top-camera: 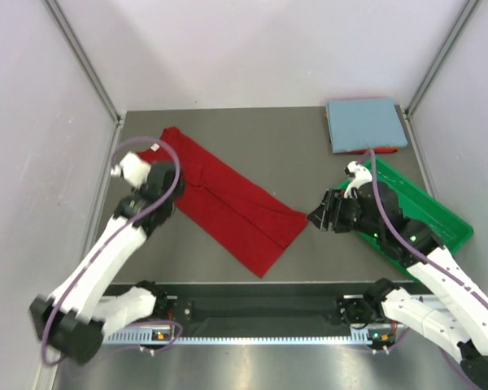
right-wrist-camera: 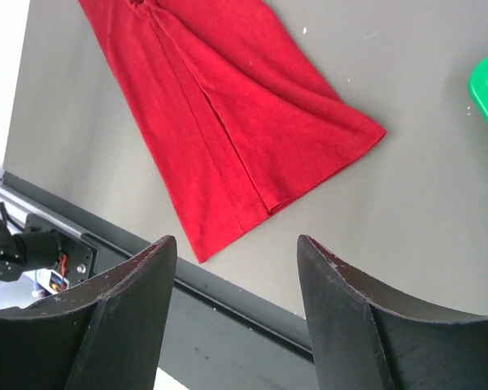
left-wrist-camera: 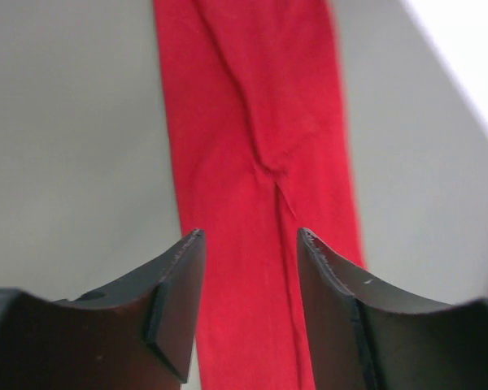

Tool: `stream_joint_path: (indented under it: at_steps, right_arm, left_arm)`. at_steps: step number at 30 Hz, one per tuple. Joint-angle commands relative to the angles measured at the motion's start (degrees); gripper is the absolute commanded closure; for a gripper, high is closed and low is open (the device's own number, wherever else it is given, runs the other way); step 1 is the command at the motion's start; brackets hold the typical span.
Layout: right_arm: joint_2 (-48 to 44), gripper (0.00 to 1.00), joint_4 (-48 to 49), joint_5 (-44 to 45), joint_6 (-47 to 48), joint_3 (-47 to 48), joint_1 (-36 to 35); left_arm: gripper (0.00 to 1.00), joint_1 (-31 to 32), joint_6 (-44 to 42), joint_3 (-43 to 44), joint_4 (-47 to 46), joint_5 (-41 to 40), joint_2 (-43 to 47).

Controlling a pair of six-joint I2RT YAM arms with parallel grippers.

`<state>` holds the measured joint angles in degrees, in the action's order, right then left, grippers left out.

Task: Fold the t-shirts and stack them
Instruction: Fold the tshirt

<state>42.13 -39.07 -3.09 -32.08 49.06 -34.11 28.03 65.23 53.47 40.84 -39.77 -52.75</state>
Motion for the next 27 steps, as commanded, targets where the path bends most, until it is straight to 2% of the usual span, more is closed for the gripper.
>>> stream_joint_path:
  at_steps: [1,3,6,10,14,20,27]
  right_arm:
    - [0.76,0.38,2.86,-0.33,1.75,-0.02,-0.26]
    - [0.59,0.38,3.56,-0.68,2.1,-0.28,-0.17]
    - [0.23,0.38,4.61,-1.3,2.1,-0.72,-0.26]
    - [0.5,0.38,6.45,-2.96,1.67,-0.63,-0.17]
    - [1.29,0.38,7.69,-3.41,2.19,-0.1,-0.26]
    - [2.17,0.38,9.45,-3.15,2.37,-1.07,-0.26]
    - [5.77,0.38,10.59,-3.24,3.95,-0.98,-0.08]
  left_arm:
    - [0.47,-9.79,-12.83,5.93,-6.38,8.91,-11.74]
    - [0.48,-14.47,-14.25,7.86,-10.75,14.43,-16.49]
    - [0.5,-26.93,-14.78,10.67,-13.24,22.7,-22.12]
    - [0.47,-34.43,-16.88,12.97,-16.04,27.55,-28.97]
    - [0.46,-38.31,-19.26,11.4,-21.67,30.36,-33.9]
    - [0.51,-43.85,-18.12,8.66,-31.33,36.77,-40.75]
    - [0.55,-44.73,-17.69,14.63,-31.26,37.84,-51.12]
